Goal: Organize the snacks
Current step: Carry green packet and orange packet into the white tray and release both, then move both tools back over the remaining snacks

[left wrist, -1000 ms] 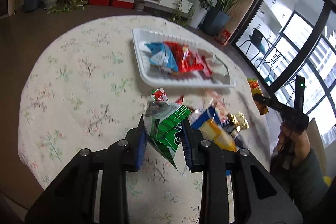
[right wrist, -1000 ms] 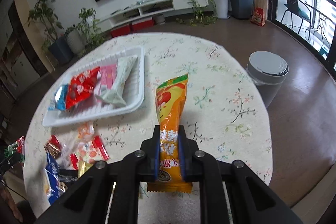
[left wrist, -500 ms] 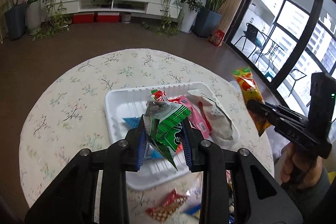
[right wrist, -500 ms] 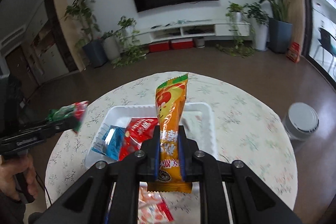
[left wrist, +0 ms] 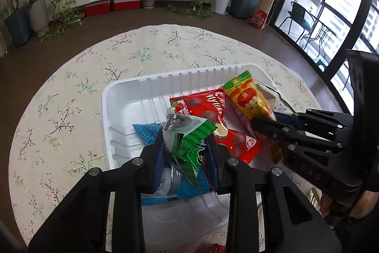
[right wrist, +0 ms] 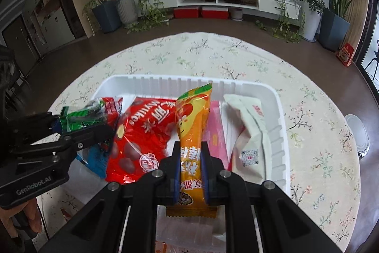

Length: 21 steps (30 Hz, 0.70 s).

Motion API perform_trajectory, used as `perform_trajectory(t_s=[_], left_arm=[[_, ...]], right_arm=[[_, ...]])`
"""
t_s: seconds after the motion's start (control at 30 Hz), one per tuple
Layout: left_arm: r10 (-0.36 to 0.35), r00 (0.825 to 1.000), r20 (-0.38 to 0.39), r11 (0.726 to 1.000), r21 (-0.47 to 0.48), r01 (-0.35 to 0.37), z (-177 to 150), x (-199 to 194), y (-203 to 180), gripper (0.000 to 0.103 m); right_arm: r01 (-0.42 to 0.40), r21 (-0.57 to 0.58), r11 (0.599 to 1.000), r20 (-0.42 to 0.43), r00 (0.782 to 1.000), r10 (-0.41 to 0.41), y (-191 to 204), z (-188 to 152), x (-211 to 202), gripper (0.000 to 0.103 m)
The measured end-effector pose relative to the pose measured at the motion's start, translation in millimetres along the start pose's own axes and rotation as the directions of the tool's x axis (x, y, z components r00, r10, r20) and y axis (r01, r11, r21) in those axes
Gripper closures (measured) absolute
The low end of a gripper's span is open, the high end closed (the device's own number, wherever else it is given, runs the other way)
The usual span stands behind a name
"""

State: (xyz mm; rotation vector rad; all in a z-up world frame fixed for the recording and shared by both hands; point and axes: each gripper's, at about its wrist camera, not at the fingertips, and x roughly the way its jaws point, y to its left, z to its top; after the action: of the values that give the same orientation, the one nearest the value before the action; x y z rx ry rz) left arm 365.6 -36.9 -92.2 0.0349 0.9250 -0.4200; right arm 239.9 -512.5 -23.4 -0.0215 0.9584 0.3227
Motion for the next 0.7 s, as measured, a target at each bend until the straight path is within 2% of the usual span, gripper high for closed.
perform_trajectory(t_s=[0.07, 0.13, 0.17, 0.2, 0.33, 0.4, 0.47, 0.57, 0.63, 0.7], left_arm=[[0.009, 1.000, 0.003, 1.000, 0.010, -0.009, -1.5, 2.3, -1.2, 0.070], [0.013, 1.000, 0.007, 1.000, 0.014, -0.013, -3.2, 3.0, -2.9, 0.058], [0.028, 1.000, 0.007, 0.999, 0.015, -0.028, -4.2, 4.9, -3.9, 0.045], [0.035, 0.999, 0.010, 0.999, 0.014, -0.035, -4.8, 6.4, -2.7, 0.039], [0.034, 0.999, 0.020, 0.999, 0.004, -0.034, -6.9, -0.3, 1.8, 0.037], [0.029, 0.999, 0.030, 1.000, 0.009, -0.030, -6.6, -4.0, 1.2, 0.030], [0.030, 0.999, 0.043, 0.999, 0.017, -0.030, -8.2, -14.3, 1.3, 0.030], [0.034, 0.997, 0.069, 0.999, 0.009, -0.035, -9.4, -26.8, 4.1, 0.028], [0.037, 0.996, 0.086, 0.999, 0.005, -0.038, -12.6, -36.9, 5.0, 0.024], [0.040, 0.993, 0.110, 0.999, 0.002, -0.040, -17.7, -50.0, 5.1, 0.015]], right_arm=[[0.005, -0.004, 1.000, -0.007, 1.000, -0.005, 0.4, -4.0, 5.0, 0.087], [-0.005, -0.001, 1.000, -0.016, 1.000, 0.005, 0.3, -6.1, 8.5, 0.086], [-0.015, 0.003, 1.000, -0.021, 1.000, 0.015, -0.7, -7.3, 9.0, 0.084], [-0.020, 0.002, 1.000, -0.022, 1.000, 0.020, -0.7, -7.9, 8.6, 0.083], [-0.023, 0.003, 1.000, -0.017, 1.000, 0.023, -1.3, -10.3, 5.7, 0.079], [-0.020, 0.005, 1.000, -0.016, 1.000, 0.020, -1.8, -10.9, 4.2, 0.072], [-0.017, 0.017, 1.000, -0.008, 1.000, 0.018, -3.0, -10.1, 0.9, 0.059], [-0.017, 0.023, 1.000, 0.011, 1.000, 0.017, -4.4, -11.4, -6.1, 0.053], [-0.011, 0.016, 1.000, 0.020, 1.000, 0.011, -3.6, -12.5, -11.7, 0.050], [-0.003, 0.003, 1.000, 0.036, 0.999, 0.003, -0.2, -15.0, -19.7, 0.044]])
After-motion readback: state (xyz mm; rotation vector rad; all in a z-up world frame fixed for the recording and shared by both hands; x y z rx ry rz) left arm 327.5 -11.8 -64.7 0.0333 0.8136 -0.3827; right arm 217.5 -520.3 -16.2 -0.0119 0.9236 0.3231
